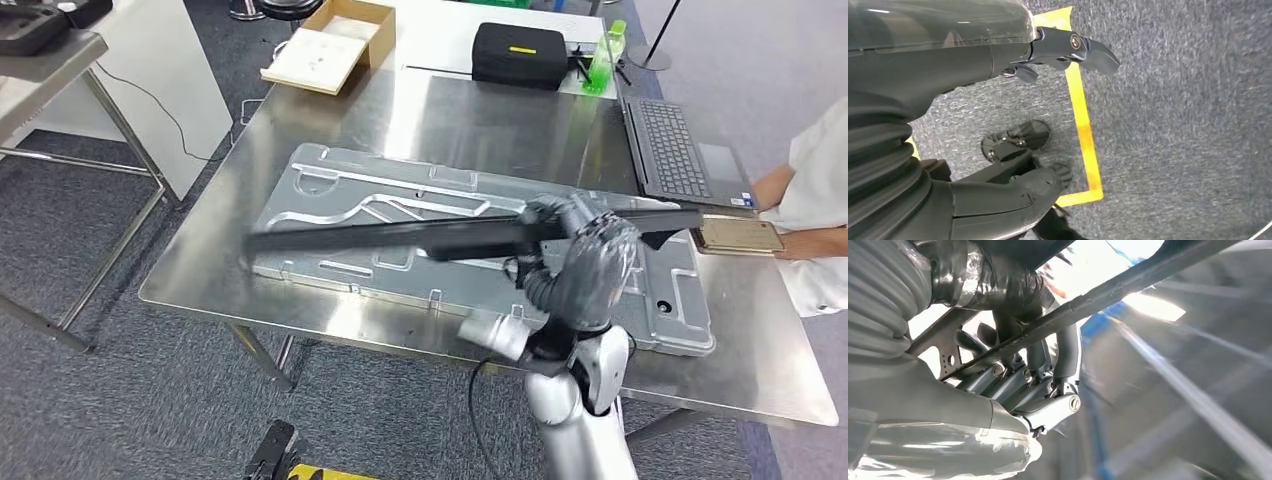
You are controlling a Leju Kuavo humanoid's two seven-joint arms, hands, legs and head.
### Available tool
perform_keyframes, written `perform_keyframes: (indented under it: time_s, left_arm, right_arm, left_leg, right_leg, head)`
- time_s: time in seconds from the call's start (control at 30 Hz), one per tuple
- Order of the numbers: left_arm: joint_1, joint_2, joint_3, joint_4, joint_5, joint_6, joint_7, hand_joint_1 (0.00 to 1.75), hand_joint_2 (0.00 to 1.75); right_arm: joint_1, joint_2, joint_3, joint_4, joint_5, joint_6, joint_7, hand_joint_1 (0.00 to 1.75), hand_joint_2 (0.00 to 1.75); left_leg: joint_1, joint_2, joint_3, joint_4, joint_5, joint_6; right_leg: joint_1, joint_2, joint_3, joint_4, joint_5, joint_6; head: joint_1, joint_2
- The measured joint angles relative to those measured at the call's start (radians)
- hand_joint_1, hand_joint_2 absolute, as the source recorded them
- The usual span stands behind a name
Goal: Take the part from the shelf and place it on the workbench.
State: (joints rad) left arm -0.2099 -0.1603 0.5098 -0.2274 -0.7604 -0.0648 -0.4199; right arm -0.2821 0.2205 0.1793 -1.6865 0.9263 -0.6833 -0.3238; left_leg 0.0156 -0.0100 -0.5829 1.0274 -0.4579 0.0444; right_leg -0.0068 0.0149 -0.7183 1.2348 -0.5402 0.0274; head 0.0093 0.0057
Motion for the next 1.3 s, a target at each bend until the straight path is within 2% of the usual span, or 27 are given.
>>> perform_keyframes:
  time_s: [0.03, 0.07, 0.1, 0.17, 0.23, 0.3, 0.37, 0.4, 0.43, 0.5, 0.53, 0.57, 0.6, 0.63, 0.7, 0.73, 0.77, 0.83, 0.9, 0.93, 1.03, 1.07, 1.1, 1.13, 1.17, 1.23, 1.3]
  left_arm:
    - [0.003, 0.001, 0.0, 0.0, 0.0, 0.0, -0.001, 0.0, 1.75]
    - [0.005, 0.002, 0.001, 0.0, -0.001, 0.0, -0.002, 0.0, 1.75]
    - [0.007, 0.003, 0.001, 0.0, -0.001, -0.002, -0.003, 0.0, 1.75]
    - [0.007, 0.003, 0.001, 0.0, -0.002, -0.008, -0.007, 0.0, 1.75]
    - [0.007, 0.003, 0.002, 0.0, -0.003, -0.013, -0.012, 0.0, 1.75]
    - [0.007, 0.003, 0.003, 0.0, -0.003, -0.018, -0.017, 0.0, 1.75]
    - [0.008, 0.004, 0.003, 0.0, -0.004, -0.022, -0.021, 0.0, 1.75]
    - [0.008, 0.004, 0.003, 0.0, -0.004, -0.023, -0.022, 0.0, 1.75]
    - [0.008, 0.005, 0.004, 0.0, -0.004, -0.023, -0.022, 0.0, 1.75]
    - [0.009, 0.006, 0.004, 0.0, -0.004, -0.024, -0.023, 0.0, 1.75]
    - [0.011, 0.007, 0.005, 0.0, -0.005, -0.024, -0.023, 0.0, 1.75]
    - [0.012, 0.007, 0.005, 0.0, -0.005, -0.024, -0.024, 0.0, 1.75]
    - [0.013, 0.007, 0.005, 0.0, -0.006, -0.025, -0.025, 0.0, 1.75]
    - [0.013, 0.007, 0.005, 0.0, -0.007, -0.025, -0.027, 0.0, 1.75]
    - [0.012, 0.008, 0.005, 0.0, -0.011, -0.023, -0.03, 0.0, 1.75]
    - [0.012, 0.009, 0.005, 0.0, -0.013, -0.023, -0.031, 0.0, 1.75]
    - [0.012, 0.009, 0.005, 0.0, -0.014, -0.022, -0.033, 0.0, 1.75]
    - [0.013, 0.01, 0.005, 0.0, -0.014, -0.022, -0.035, 0.0, 1.75]
    - [0.012, 0.01, 0.005, 0.0, -0.017, -0.021, -0.037, 0.0, 1.75]
    - [0.01, 0.009, 0.005, 0.0, -0.017, -0.021, -0.037, 0.0, 1.75]
    - [0.01, 0.009, 0.005, 0.0, -0.015, -0.022, -0.04, 0.0, 1.75]
    - [0.011, 0.009, 0.005, 0.0, -0.015, -0.022, -0.04, 0.0, 1.75]
    - [0.012, 0.009, 0.006, 0.0, -0.015, -0.022, -0.04, 0.0, 1.75]
    - [0.013, 0.009, 0.006, 0.0, -0.015, -0.021, -0.04, 0.0, 1.31]
    - [0.013, 0.009, 0.006, 0.0, -0.015, -0.021, -0.04, 0.0, 0.87]
    - [0.011, 0.009, 0.006, 0.0, -0.015, -0.021, -0.04, 0.0, 0.0]
    - [0.011, 0.01, 0.006, 0.0, -0.015, -0.019, -0.041, 0.0, 0.0]
  right_arm:
    - [-0.016, -0.029, 0.003, 0.033, -0.053, 0.02, 0.038, 1.71, 1.75]
    - [-0.032, -0.059, 0.004, 0.065, -0.103, 0.047, 0.065, 1.71, 1.75]
    - [-0.048, -0.086, 0.005, 0.096, -0.15, 0.079, 0.084, 1.71, 1.75]
    - [-0.088, -0.134, 0.005, 0.154, -0.219, 0.142, 0.101, 1.71, 1.75]
    - [-0.135, -0.175, 0.005, 0.212, -0.257, 0.198, 0.113, 1.71, 1.75]
    - [-0.176, -0.212, 0.005, 0.272, -0.274, 0.236, 0.124, 1.71, 1.75]
    - [-0.203, -0.241, 0.005, 0.321, -0.278, 0.252, 0.13, 1.71, 1.75]
    - [-0.213, -0.252, 0.005, 0.34, -0.278, 0.254, 0.132, 1.71, 1.75]
    - [-0.223, -0.261, 0.005, 0.356, -0.278, 0.256, 0.133, 1.71, 1.75]
    - [-0.235, -0.271, 0.005, 0.384, -0.276, 0.256, 0.136, 1.71, 1.75]
    - [-0.238, -0.276, 0.005, 0.396, -0.273, 0.256, 0.138, 1.71, 1.75]
    - [-0.238, -0.28, 0.005, 0.407, -0.269, 0.256, 0.141, 1.71, 1.75]
    - [-0.238, -0.286, 0.005, 0.416, -0.263, 0.255, 0.144, 1.71, 1.75]
    - [-0.239, -0.291, 0.005, 0.423, -0.258, 0.254, 0.146, 1.71, 1.75]
    - [-0.241, -0.304, 0.005, 0.433, -0.247, 0.253, 0.15, 1.71, 1.75]
    - [-0.243, -0.31, 0.004, 0.438, -0.244, 0.252, 0.152, 1.28, 1.31]
    - [-0.244, -0.317, 0.004, 0.443, -0.241, 0.251, 0.153, 0.86, 0.87]
    - [-0.246, -0.329, 0.001, 0.452, -0.238, 0.251, 0.155, 0.0, 0.0]
    - [-0.248, -0.34, -0.002, 0.46, -0.235, 0.251, 0.157, 0.0, 0.0]
    - [-0.25, -0.345, -0.004, 0.465, -0.234, 0.252, 0.157, 0.0, 0.0]
    - [-0.254, -0.36, -0.016, 0.486, -0.241, 0.265, 0.166, 0.0, 0.0]
    - [-0.253, -0.364, -0.021, 0.495, -0.247, 0.274, 0.171, 0.0, 0.0]
    - [-0.252, -0.368, -0.026, 0.505, -0.253, 0.282, 0.175, 0.0, 0.0]
    - [-0.253, -0.371, -0.03, 0.513, -0.258, 0.288, 0.178, 0.0, 0.44]
    - [-0.254, -0.374, -0.034, 0.519, -0.261, 0.291, 0.179, 0.0, 0.87]
    - [-0.26, -0.378, -0.039, 0.528, -0.27, 0.296, 0.181, 0.0, 1.75]
    - [-0.266, -0.379, -0.047, 0.536, -0.295, 0.311, 0.188, 0.0, 1.75]
  left_leg:
    - [-0.001, 0.004, -0.001, 0.0, 0.0, 0.0]
    - [-0.002, 0.007, -0.002, 0.0, 0.001, 0.001]
    - [-0.003, 0.01, -0.002, 0.001, 0.001, 0.001]
    - [-0.005, 0.015, -0.001, 0.001, 0.0, 0.0]
    - [-0.009, 0.018, -0.004, 0.002, 0.001, -0.004]
    - [-0.011, 0.019, -0.008, 0.0, 0.004, -0.012]
    - [-0.012, 0.019, -0.009, 0.002, 0.0, -0.022]
    - [-0.012, 0.018, -0.016, 0.018, -0.012, -0.026]
    - [-0.012, 0.017, -0.031, 0.053, -0.034, -0.03]
    - [-0.01, 0.016, -0.091, 0.179, -0.093, -0.033]
    - [-0.01, 0.016, -0.122, 0.239, -0.111, -0.035]
    - [-0.01, 0.016, -0.142, 0.273, -0.113, -0.035]
    - [-0.01, 0.016, -0.145, 0.269, -0.095, -0.035]
    - [-0.01, 0.016, -0.129, 0.226, -0.061, -0.034]
    - [-0.011, 0.013, -0.074, 0.095, 0.001, -0.028]
    - [-0.012, 0.012, -0.053, 0.048, 0.017, -0.025]
    - [-0.013, 0.01, -0.043, 0.023, 0.02, -0.022]
    - [-0.016, 0.009, -0.041, 0.016, 0.02, -0.015]
    - [-0.013, 0.012, -0.036, 0.005, 0.027, -0.004]
    - [-0.011, 0.013, -0.034, 0.0, 0.03, 0.002]
    - [-0.01, 0.014, -0.032, -0.004, 0.033, 0.008]
    - [-0.01, 0.014, -0.032, -0.004, 0.033, 0.007]
    - [-0.01, 0.014, -0.032, -0.003, 0.032, 0.007]
    - [-0.009, 0.014, -0.032, -0.003, 0.032, 0.006]
    - [-0.008, 0.014, -0.031, -0.002, 0.031, 0.004]
    - [-0.01, 0.014, -0.03, 0.0, 0.029, -0.005]
    - [-0.011, 0.014, -0.03, 0.0, 0.029, -0.018]
  right_leg:
    - [-0.001, -0.006, -0.025, 0.052, -0.017, 0.002]
    - [-0.002, -0.009, -0.035, 0.074, -0.017, 0.003]
    - [-0.002, -0.01, -0.026, 0.059, 0.001, 0.002]
    - [0.0, -0.013, 0.037, -0.065, 0.065, -0.008]
    - [0.008, -0.019, 0.092, -0.177, 0.1, -0.019]
    - [0.015, -0.021, 0.102, -0.204, 0.099, -0.025]
    - [0.011, -0.021, 0.105, -0.213, 0.105, -0.033]
    - [0.008, -0.021, 0.107, -0.219, 0.108, -0.038]
    - [0.005, -0.021, 0.11, -0.224, 0.11, -0.044]
    - [0.005, -0.019, 0.111, -0.224, 0.111, -0.051]
    - [0.006, -0.017, 0.11, -0.222, 0.11, -0.052]
    - [0.006, -0.015, 0.11, -0.219, 0.108, -0.053]
    - [0.006, -0.013, 0.11, -0.216, 0.105, -0.052]
    - [0.006, -0.012, 0.11, -0.211, 0.102, -0.051]
    - [0.007, -0.009, 0.107, -0.199, 0.093, -0.046]
    - [0.008, -0.008, 0.104, -0.194, 0.091, -0.042]
    - [0.008, -0.007, 0.101, -0.191, 0.09, -0.038]
    - [0.007, -0.006, 0.098, -0.191, 0.092, -0.028]
    - [0.005, -0.006, 0.095, -0.18, 0.081, -0.017]
    - [0.004, -0.007, 0.083, -0.151, 0.062, -0.012]
    - [-0.004, -0.009, 0.001, 0.021, -0.021, 0.001]
    - [-0.007, -0.01, -0.02, 0.062, -0.031, 0.004]
    - [-0.01, -0.01, -0.025, 0.069, -0.022, 0.007]
    - [-0.014, -0.011, -0.011, 0.037, 0.004, 0.008]
    - [-0.016, -0.013, 0.021, -0.026, 0.041, 0.01]
    - [-0.016, -0.016, 0.083, -0.151, 0.088, 0.007]
    - [-0.009, -0.016, 0.103, -0.196, 0.092, -0.002]
  head:
    - [0.0, 0.0]
    - [0.0, 0.0]
    - [0.0, 0.0]
    - [0.0, 0.0]
    - [0.0, 0.0]
    - [0.0, 0.0]
    - [0.0, 0.0]
    - [-0.001, 0.0]
    - [-0.001, 0.0]
    - [-0.001, 0.0]
    - [-0.001, 0.0]
    - [-0.001, 0.0]
    - [-0.001, 0.0]
    - [-0.001, 0.0]
    - [-0.001, 0.0]
    - [-0.001, 0.0]
    - [-0.001, 0.0]
    - [-0.001, 0.0]
    - [-0.001, 0.0]
    - [-0.001, 0.0]
    - [-0.001, 0.0]
    - [0.0, 0.0]
    - [-0.001, 0.0]
    - [-0.001, 0.0]
    - [-0.001, 0.0]
    - [-0.001, 0.0]
    - [-0.001, 0.0]
